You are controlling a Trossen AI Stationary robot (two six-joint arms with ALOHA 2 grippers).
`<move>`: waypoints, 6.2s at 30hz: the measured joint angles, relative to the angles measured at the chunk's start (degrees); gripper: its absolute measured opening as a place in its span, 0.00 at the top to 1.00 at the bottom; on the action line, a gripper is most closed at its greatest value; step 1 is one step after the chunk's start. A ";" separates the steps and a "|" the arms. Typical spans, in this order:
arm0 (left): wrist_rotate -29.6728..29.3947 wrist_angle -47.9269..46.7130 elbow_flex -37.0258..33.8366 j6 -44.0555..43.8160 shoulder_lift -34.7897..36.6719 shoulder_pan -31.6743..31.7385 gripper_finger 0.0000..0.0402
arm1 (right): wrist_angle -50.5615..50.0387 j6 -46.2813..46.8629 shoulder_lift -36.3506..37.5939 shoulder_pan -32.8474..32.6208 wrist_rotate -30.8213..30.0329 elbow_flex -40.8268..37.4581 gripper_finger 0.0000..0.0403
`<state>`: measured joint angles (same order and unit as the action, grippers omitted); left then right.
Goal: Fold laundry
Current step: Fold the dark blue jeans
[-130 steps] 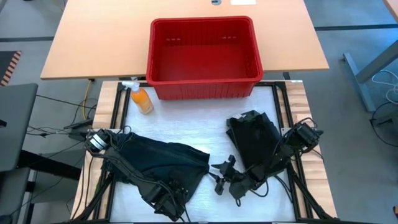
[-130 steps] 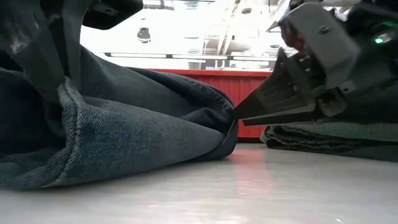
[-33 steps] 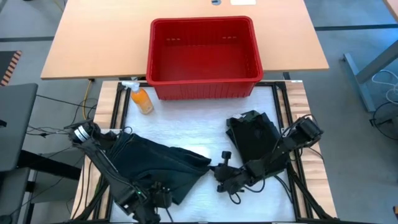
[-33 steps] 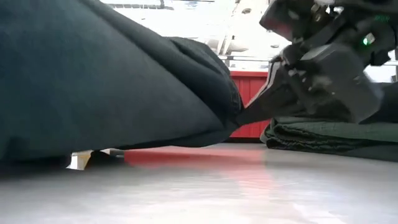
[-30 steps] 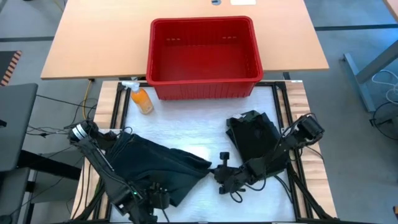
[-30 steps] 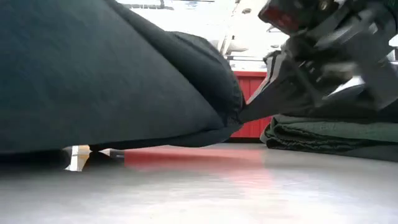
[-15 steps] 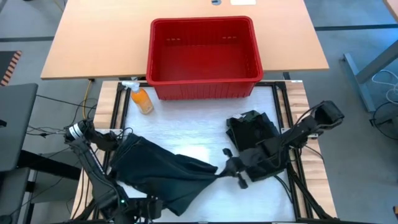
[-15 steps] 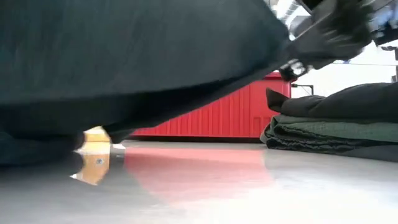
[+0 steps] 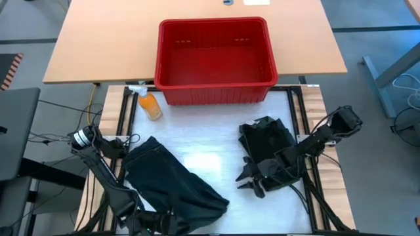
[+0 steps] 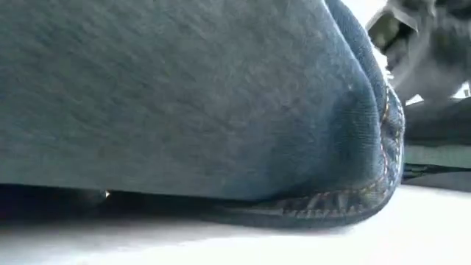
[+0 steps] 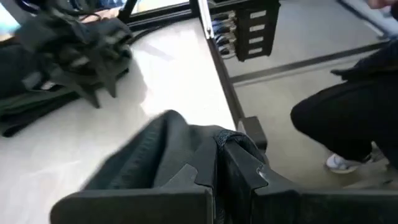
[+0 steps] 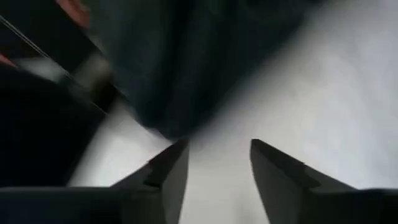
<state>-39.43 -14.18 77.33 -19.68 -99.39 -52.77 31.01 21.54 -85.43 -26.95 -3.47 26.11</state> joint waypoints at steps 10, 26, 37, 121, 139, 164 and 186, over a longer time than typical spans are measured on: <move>1.76 10.77 -5.50 0.26 -0.04 0.31 1.00 | 9.02 5.14 -5.14 -7.45 -4.20 6.88 0.38; 12.94 16.38 -5.54 -1.63 -6.38 2.66 0.98 | -8.08 -31.07 -21.28 -14.47 -11.69 31.73 0.38; 15.00 14.66 -5.52 -9.20 -9.52 3.24 0.81 | -11.26 -26.82 -21.83 -6.90 -11.83 32.02 0.38; 19.23 10.28 -47.26 -5.76 28.89 27.01 0.69 | -31.71 -49.03 -7.11 -4.79 -19.27 14.64 0.38; 19.52 6.68 -47.29 -5.66 28.97 27.01 0.69 | -10.58 -58.66 -16.34 -3.93 -24.03 18.48 0.77; 4.85 33.49 -47.12 2.30 31.88 25.55 0.74 | -50.91 -40.91 14.65 -8.83 -22.12 28.93 0.94; -5.22 7.23 -14.15 7.69 -1.49 29.43 1.00 | -75.65 -33.88 6.47 -2.79 -21.39 56.98 0.94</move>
<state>-44.66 -6.95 63.18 -11.99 -100.89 -23.34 -44.63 -12.34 -78.96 -29.74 -24.86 83.09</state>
